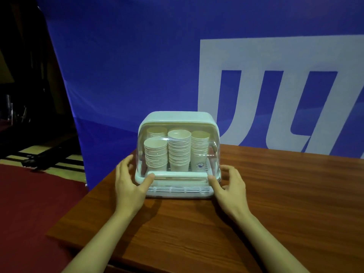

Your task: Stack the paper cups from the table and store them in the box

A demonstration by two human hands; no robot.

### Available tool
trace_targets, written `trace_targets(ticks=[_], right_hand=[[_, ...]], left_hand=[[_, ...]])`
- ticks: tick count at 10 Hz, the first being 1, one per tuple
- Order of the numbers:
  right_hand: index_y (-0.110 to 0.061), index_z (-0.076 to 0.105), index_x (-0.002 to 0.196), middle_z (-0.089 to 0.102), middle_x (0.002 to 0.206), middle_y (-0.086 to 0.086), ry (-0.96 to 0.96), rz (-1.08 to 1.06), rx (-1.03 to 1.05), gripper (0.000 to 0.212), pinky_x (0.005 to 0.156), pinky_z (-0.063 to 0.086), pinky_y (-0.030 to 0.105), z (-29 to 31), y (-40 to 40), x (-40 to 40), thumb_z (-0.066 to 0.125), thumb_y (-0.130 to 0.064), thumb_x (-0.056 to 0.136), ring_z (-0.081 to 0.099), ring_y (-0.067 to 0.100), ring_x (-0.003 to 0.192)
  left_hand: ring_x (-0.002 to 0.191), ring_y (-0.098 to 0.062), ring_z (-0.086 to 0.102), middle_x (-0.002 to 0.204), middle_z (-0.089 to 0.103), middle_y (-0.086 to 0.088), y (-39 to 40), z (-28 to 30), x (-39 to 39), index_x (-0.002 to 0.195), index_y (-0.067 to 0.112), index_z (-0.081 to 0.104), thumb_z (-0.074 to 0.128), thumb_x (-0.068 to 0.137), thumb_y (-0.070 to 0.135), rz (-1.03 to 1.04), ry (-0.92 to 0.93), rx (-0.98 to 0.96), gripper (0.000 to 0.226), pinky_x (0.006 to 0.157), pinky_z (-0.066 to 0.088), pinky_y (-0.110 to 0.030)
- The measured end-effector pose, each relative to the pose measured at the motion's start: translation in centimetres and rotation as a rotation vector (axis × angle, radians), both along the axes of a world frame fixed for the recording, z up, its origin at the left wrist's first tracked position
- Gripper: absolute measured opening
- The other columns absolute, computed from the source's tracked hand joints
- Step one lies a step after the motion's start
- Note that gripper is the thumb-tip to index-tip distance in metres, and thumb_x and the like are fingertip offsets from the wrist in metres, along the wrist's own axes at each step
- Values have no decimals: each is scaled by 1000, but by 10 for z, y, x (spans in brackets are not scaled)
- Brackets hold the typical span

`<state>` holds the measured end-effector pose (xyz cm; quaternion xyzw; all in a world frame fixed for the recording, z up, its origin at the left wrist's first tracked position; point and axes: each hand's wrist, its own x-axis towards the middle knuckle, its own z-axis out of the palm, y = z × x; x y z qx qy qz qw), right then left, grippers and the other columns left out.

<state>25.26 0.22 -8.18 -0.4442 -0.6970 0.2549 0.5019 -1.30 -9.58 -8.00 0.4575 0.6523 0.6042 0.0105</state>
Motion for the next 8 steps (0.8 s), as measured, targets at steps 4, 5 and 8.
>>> trace_targets(ticks=[4, 5, 8], right_hand=[[-26, 55, 114, 48, 110, -21, 74, -77, 68, 41, 68, 53, 21, -19, -15, -3, 75, -48, 86, 61, 13, 93], [-28, 54, 115, 45, 109, -27, 64, -92, 87, 46, 77, 55, 34, -22, -15, -2, 73, -56, 84, 58, 12, 99], [-31, 53, 125, 49, 115, -22, 47, -41, 51, 38, 74, 47, 15, -19, -39, 16, 65, -48, 94, 55, -3, 99]], left_hand=[[132, -16, 49, 140, 54, 6, 7, 19, 3, 150, 20, 51, 69, 72, 33, -160, -337, -48, 81, 104, 40, -32], [140, -20, 47, 150, 53, -1, 14, 23, 4, 154, 17, 46, 70, 90, 18, -191, -343, -68, 69, 104, 38, -30], [136, -21, 44, 146, 52, -2, 5, 18, 35, 144, 17, 53, 73, 91, 14, 104, -143, -8, 57, 115, 41, -47]])
